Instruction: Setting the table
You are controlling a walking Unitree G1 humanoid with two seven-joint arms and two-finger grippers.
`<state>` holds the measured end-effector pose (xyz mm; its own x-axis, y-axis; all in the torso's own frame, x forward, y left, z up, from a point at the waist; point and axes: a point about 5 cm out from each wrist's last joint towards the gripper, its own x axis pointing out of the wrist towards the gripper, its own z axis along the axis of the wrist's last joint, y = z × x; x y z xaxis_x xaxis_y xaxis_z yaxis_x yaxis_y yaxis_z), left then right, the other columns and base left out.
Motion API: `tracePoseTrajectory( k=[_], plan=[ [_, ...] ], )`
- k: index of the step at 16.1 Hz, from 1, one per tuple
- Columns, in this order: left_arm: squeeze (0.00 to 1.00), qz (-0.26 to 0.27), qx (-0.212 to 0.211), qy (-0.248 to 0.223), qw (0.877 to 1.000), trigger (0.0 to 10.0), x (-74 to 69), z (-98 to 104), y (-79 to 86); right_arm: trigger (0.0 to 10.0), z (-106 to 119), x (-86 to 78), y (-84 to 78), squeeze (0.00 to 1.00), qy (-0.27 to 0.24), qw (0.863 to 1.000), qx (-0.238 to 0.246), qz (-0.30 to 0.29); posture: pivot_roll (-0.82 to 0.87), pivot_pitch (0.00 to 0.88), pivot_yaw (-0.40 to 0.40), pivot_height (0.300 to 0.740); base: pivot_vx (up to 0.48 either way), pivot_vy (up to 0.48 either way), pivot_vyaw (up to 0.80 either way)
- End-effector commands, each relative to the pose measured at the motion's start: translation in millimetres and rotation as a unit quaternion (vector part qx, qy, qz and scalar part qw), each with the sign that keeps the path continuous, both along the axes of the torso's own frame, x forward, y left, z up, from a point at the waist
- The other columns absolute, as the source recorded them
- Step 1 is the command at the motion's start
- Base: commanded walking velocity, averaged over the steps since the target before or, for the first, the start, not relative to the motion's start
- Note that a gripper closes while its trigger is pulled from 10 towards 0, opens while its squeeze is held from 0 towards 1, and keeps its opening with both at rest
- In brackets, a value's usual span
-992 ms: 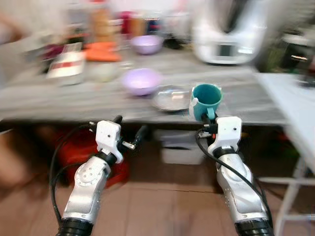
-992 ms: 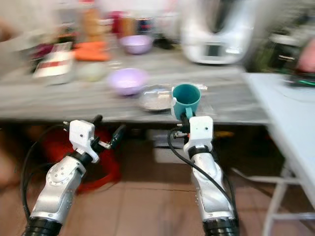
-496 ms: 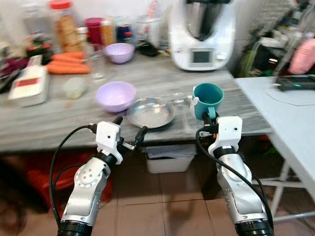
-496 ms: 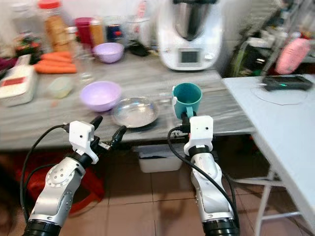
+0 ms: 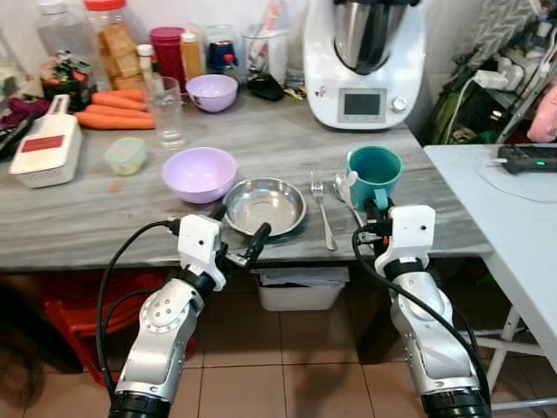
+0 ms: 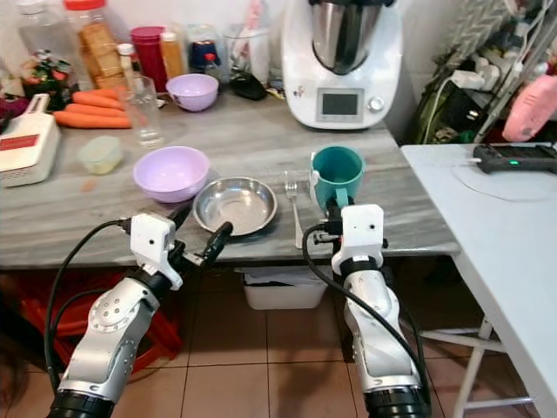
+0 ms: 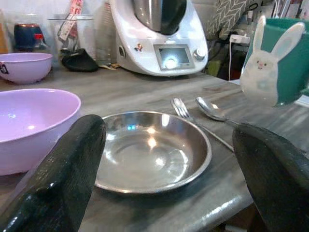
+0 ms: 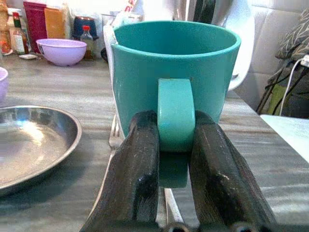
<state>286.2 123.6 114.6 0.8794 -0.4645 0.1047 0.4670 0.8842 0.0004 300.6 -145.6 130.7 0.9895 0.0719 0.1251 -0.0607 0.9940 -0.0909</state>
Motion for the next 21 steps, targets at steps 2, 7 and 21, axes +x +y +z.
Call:
tracePoseTrajectory(
  k=[2,7,21],
  plan=[
    [0.0,-0.004,0.006,0.002,1.0,10.0,-1.4,0.9,0.7,10.0,11.2,-0.4,-2.2,0.0,-0.024,1.0,0.0,0.001,-0.02,0.006,-0.011,0.74,0.0,0.0,0.0],
    [0.0,-0.008,0.009,0.0,1.0,10.0,-2.6,0.5,0.4,10.0,11.0,-0.6,-0.4,0.0,-0.025,1.0,0.002,0.005,-0.02,0.006,-0.011,0.74,0.178,0.0,0.65],
    [0.0,-0.009,0.005,0.008,1.0,10.0,-6.7,-4.4,1.4,10.0,13.3,2.4,-1.4,0.0,-0.027,1.0,0.002,0.002,-0.01,0.0,-0.013,0.74,0.152,0.0,0.07]
  ],
)
